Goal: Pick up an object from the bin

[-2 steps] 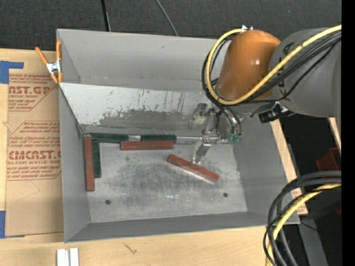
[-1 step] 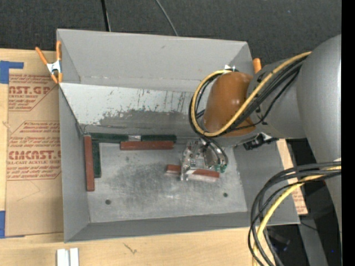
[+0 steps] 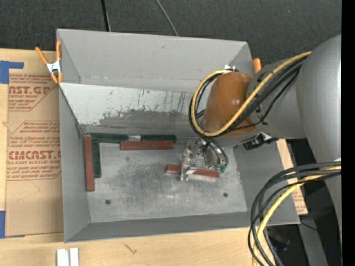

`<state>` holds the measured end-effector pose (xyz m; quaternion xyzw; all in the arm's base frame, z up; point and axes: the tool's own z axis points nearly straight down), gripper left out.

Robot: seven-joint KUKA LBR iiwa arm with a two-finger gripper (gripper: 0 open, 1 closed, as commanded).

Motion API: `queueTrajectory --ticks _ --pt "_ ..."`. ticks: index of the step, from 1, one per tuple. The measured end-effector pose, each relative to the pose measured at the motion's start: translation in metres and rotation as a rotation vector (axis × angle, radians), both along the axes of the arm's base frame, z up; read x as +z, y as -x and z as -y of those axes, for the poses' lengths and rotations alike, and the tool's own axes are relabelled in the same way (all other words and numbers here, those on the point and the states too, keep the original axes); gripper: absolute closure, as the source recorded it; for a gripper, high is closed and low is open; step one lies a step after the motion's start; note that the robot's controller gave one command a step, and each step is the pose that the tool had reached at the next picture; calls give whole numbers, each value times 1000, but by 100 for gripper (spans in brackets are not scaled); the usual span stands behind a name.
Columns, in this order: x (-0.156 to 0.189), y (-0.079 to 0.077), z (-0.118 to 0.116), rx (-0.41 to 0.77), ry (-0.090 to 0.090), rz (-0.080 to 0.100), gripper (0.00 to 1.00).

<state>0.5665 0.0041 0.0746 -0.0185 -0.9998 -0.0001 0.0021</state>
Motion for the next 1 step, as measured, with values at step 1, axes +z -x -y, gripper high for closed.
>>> queueTrajectory --ticks 1 --pt "152 5 -7 4 -1 8 100"
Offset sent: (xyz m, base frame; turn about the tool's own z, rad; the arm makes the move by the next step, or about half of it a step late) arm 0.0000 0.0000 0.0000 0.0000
